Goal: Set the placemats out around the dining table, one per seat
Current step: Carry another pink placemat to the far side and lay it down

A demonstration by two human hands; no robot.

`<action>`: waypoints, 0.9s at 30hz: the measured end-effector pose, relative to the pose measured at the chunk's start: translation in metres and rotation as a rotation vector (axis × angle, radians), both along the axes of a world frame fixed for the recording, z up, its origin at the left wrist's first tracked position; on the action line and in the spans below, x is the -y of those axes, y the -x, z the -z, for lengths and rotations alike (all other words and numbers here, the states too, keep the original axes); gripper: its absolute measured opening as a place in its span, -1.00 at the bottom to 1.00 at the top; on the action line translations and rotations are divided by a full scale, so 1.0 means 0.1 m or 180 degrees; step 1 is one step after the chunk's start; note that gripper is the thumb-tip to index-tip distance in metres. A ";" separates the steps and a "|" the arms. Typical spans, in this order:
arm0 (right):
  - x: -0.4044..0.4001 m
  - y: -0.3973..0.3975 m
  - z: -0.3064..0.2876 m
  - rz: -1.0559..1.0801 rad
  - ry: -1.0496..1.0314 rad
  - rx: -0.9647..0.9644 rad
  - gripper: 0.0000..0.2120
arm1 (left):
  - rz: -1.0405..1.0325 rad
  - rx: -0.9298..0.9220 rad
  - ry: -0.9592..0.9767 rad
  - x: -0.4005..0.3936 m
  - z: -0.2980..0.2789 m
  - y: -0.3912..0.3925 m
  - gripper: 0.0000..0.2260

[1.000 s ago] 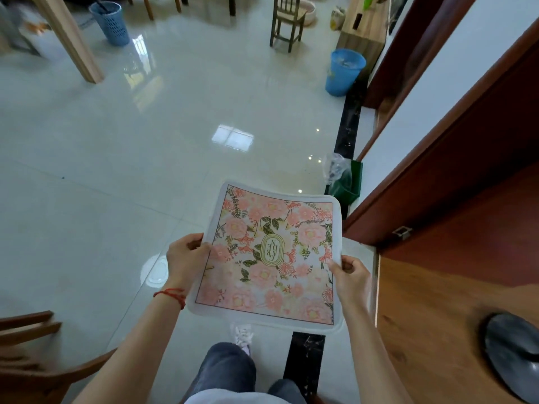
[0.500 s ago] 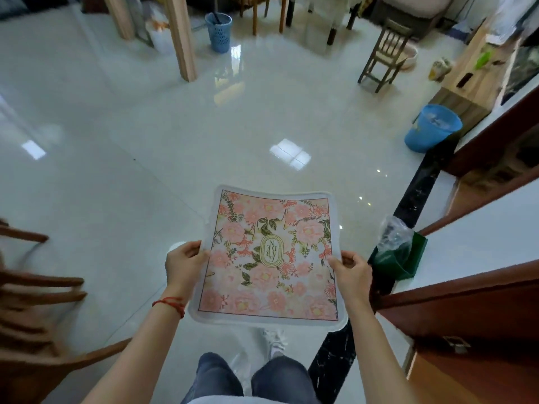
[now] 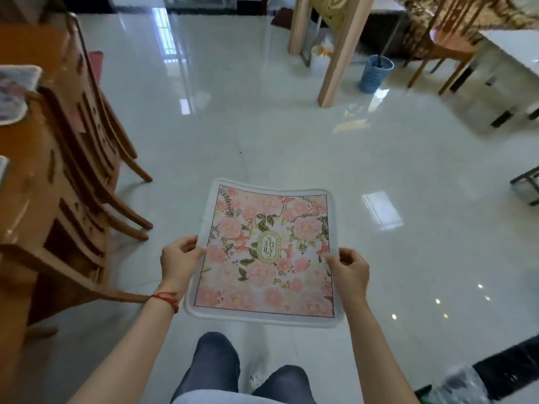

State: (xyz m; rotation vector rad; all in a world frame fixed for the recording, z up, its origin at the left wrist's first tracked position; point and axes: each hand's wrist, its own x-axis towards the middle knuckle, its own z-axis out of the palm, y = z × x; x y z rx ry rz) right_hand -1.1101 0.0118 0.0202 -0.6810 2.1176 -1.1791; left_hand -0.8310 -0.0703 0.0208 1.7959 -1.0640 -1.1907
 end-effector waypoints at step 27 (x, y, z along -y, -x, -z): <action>4.38 -0.79 0.08 -0.0879 -0.0100 0.0163 -0.88 | -0.0923 -0.0001 -0.0187 3.54 -0.04 -0.83 -0.76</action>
